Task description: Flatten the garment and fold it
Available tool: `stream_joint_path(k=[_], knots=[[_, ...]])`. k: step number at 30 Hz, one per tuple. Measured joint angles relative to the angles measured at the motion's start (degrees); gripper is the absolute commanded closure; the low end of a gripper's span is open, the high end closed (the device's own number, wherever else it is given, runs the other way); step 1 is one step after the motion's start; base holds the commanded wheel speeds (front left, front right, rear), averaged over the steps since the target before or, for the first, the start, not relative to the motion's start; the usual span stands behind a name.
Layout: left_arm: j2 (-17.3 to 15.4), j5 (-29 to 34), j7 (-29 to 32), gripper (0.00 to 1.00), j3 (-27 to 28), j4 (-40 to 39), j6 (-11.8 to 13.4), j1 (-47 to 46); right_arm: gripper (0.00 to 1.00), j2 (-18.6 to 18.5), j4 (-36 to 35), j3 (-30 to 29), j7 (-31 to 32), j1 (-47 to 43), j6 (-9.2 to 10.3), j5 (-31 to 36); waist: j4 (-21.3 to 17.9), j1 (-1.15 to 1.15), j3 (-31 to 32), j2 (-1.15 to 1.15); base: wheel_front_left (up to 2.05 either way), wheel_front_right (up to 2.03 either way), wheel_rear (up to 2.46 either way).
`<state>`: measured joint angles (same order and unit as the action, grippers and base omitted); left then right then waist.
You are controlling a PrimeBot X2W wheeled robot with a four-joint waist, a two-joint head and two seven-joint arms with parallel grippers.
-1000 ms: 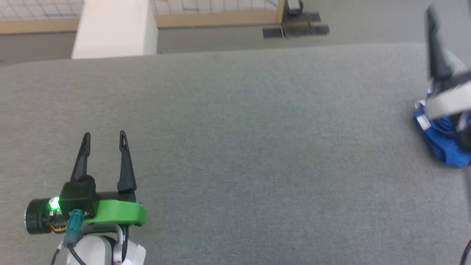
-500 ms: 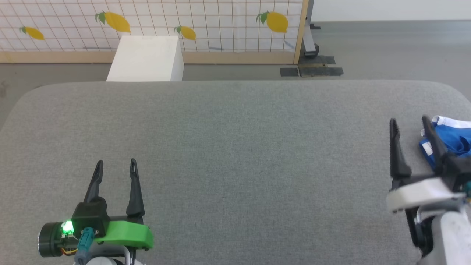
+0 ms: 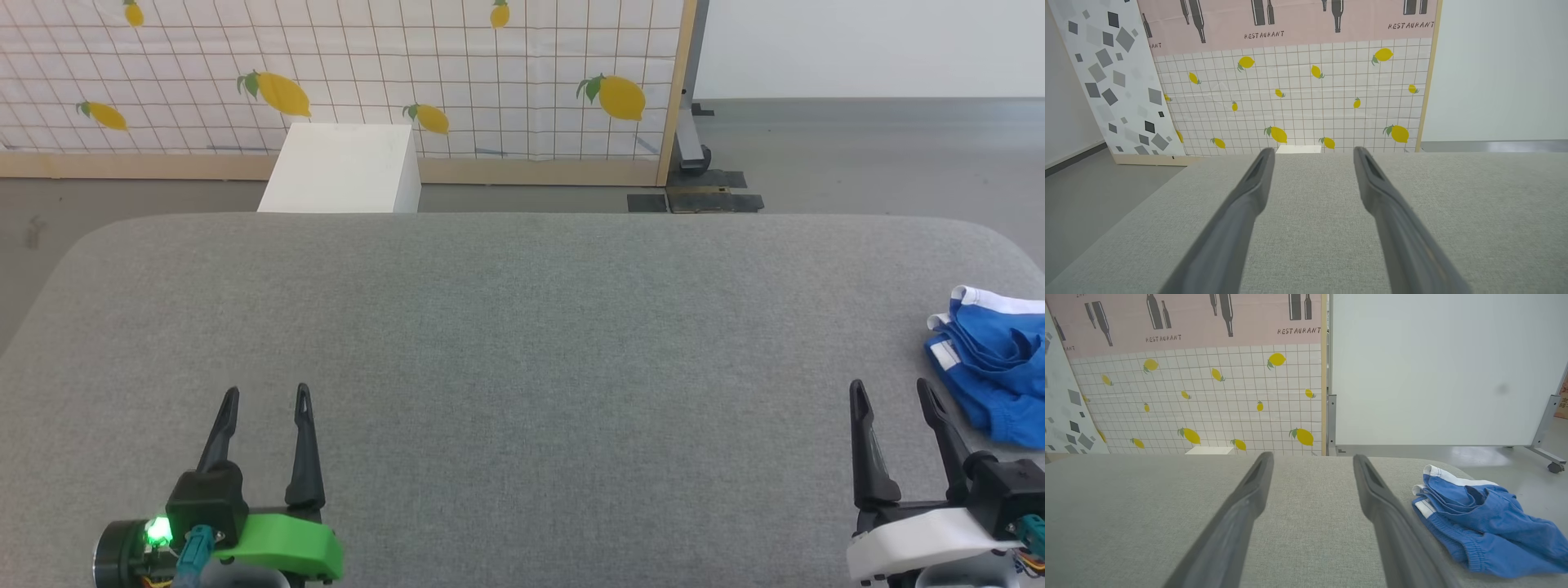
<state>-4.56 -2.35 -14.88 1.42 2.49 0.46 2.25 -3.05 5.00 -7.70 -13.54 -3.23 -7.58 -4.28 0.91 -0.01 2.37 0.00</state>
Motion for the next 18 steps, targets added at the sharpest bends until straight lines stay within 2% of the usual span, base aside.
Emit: stream_joint_path(k=[12,13,18], knots=[[0.5,-0.7,0.0,0.00,0.4,0.8,-1.5,0.3,0.00,0.0,-1.7,0.9,1.7,-0.6,0.00,-0.7,-0.3,0.00,-0.3,0.00,0.00,0.00,0.00],[0.6,-0.8,0.0,1.00,0.4,0.8,-1.8,0.3,1.00,0.1,-1.7,0.9,1.7,-0.6,0.00,-0.7,-0.3,0.00,-0.3,0.00,0.00,0.00,0.00],[0.5,-0.8,0.2,1.00,0.2,0.8,-1.8,0.2,1.00,0.0,-1.7,0.8,1.7,-0.6,0.00,-0.7,-0.3,0.00,-0.4,0.00,0.00,0.00,0.00]])
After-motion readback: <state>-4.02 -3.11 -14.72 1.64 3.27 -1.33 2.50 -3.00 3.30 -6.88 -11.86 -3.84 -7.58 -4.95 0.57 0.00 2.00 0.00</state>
